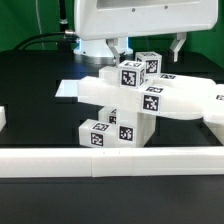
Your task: Assemble chair
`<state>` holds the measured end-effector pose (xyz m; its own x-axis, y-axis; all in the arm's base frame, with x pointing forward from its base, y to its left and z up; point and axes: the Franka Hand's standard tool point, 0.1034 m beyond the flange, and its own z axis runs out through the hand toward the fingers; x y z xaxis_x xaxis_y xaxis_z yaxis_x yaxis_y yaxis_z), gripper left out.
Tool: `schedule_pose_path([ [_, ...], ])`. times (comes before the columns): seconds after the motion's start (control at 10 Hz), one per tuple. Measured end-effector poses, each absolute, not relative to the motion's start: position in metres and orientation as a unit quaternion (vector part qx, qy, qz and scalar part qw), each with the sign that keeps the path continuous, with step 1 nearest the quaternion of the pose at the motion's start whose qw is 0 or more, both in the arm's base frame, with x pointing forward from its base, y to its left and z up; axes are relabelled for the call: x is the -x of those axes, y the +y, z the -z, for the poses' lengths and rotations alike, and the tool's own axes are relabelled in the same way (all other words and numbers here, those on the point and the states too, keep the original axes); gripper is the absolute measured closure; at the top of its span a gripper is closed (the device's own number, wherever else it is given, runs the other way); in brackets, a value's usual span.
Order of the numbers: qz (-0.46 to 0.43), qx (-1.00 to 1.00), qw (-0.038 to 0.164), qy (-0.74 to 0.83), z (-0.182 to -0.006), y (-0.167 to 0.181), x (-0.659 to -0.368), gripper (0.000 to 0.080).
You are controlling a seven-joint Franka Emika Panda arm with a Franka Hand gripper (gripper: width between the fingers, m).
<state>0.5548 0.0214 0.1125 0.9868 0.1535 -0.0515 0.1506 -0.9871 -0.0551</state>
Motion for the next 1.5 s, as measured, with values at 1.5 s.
schedule_pose_path([
  [1.5,-0.019,0.951,0.016,0.307,-0.1128,0.0164,-0.5527,0.0515],
])
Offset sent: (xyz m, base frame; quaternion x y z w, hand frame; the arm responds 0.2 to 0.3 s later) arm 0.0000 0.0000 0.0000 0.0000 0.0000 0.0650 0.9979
